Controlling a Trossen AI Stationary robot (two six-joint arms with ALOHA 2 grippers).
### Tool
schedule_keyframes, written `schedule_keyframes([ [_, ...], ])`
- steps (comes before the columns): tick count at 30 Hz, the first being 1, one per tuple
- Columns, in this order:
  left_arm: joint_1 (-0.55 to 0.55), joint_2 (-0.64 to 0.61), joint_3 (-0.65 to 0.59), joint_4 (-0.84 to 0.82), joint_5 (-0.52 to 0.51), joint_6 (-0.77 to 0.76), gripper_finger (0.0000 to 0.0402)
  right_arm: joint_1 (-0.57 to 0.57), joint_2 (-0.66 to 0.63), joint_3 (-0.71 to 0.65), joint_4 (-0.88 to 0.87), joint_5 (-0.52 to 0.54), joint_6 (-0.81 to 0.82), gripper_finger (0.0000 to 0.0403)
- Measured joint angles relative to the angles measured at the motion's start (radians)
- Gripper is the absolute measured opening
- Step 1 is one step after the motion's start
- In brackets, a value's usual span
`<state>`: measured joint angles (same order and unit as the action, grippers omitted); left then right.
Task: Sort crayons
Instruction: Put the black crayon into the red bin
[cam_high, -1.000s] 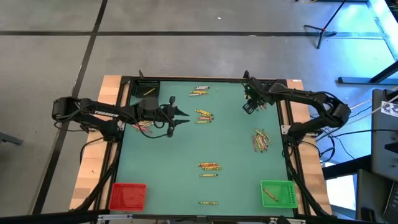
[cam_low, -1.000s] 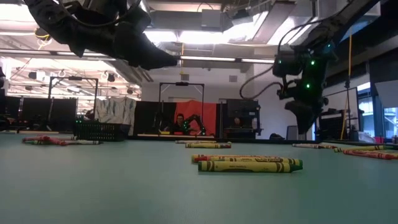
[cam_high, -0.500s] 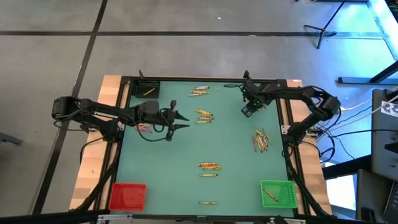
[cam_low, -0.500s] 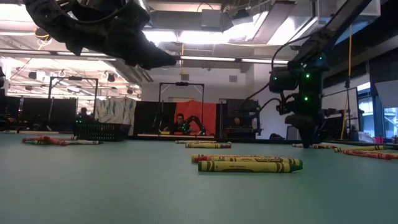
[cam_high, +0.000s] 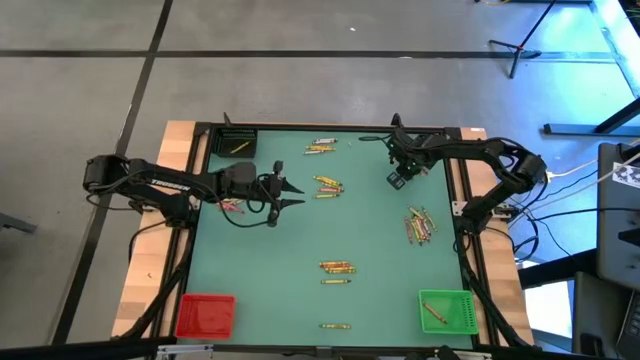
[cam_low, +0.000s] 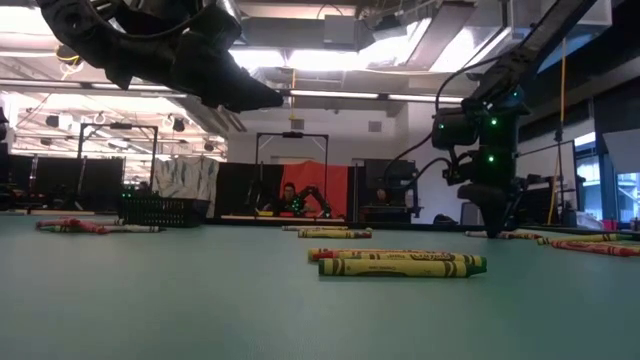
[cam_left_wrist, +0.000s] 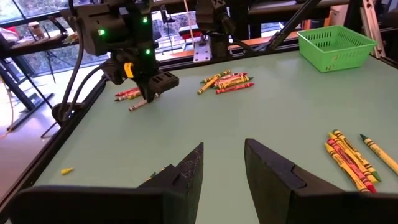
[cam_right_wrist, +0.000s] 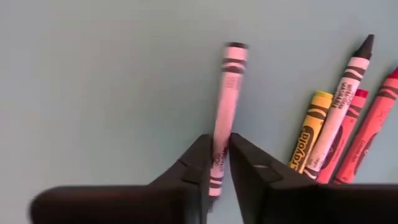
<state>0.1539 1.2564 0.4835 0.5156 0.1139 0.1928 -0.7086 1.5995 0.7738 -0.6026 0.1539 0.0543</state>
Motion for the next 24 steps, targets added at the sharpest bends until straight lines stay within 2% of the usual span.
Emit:
schedule_keyframes([
  [4,0.000,0.000,0.000,0.000,0.000,0.000,0.0102,0.001,-0.001,0.000,0.000,0.009,-0.038,0.0011],
  [11,0.000,0.000,0.000,0.029,-0.001,0.000,0.0102,0.067,-0.077,-0.008,0.010,0.069,-0.086,0.0014],
  [18,0.000,0.000,0.000,0.062,-0.019,-0.062,0.0118,0.254,-0.217,-0.005,0.081,0.059,-0.063,0.0010],
  [24,-0.017,0.000,0.000,0.051,-0.053,-0.131,0.0164,0.444,-0.230,-0.004,0.321,0.052,-0.087,0.0005],
])
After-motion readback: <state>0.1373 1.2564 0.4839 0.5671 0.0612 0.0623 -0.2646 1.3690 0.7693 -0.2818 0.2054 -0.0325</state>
